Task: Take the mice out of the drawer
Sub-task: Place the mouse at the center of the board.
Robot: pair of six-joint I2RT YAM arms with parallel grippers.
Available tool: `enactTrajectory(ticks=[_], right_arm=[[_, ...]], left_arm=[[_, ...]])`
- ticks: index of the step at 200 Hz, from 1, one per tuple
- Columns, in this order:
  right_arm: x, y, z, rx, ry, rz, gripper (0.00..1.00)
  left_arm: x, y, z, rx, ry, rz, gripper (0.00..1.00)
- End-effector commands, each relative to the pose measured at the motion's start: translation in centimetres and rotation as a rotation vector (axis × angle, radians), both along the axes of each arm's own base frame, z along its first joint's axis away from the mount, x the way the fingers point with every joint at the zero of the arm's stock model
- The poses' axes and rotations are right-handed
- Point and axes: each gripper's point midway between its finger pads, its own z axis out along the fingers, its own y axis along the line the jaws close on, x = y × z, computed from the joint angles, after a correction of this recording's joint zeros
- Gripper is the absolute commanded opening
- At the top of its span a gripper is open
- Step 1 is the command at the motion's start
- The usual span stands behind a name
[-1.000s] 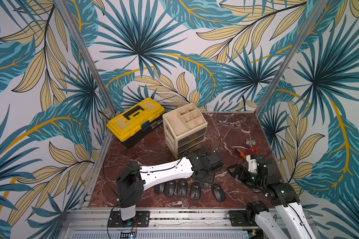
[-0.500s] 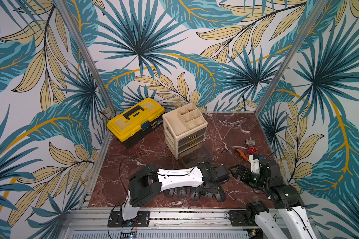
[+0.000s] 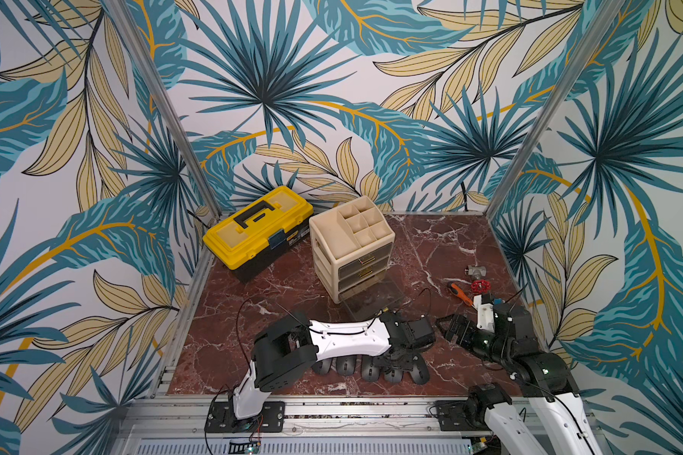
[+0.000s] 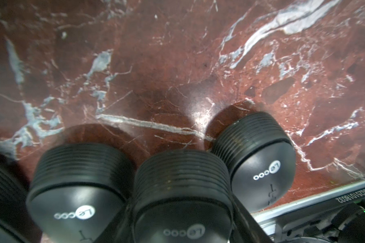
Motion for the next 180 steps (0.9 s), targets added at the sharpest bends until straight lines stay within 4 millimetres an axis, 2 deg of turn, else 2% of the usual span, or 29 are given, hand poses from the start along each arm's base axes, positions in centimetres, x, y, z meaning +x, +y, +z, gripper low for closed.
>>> enactTrajectory(ticks=[1,48,88,132,160,172,180], right_arm=[[0.2,0.1,-0.3,-0.007,-0.004,0.008,0.95],[0.2,0.5,-0.4,0.013,-0.007,0.023,0.95],[0.4,1.3,-0.5,0.056,-0.027,0.050,0.96],[0.6,1.8,-0.9,0.090,-0.025,0.058,0.96],[1.0,2.3,-1.3,0.130,-0.025,0.060,0.95],[1.3,2.8,-1.7,0.172,-0.027,0.062,0.91],[1.7,3.3,-2.0,0.214,-0.027,0.065,0.85]], left_arm=[[0.0,0.6,-0.9,0.016,0.012,0.005,0.48],[0.3,0.6,-0.9,0.012,0.006,0.002,0.53],[1.2,0.0,0.1,-0.016,-0.011,-0.007,0.70],[1.8,-0.2,1.5,-0.034,-0.030,-0.020,0.72],[2.4,-0.1,4.0,-0.055,-0.063,-0.044,0.71],[2.8,-0.3,6.1,-0.086,-0.093,-0.074,0.69],[3.2,-0.2,7.5,-0.095,-0.118,-0.096,0.67]])
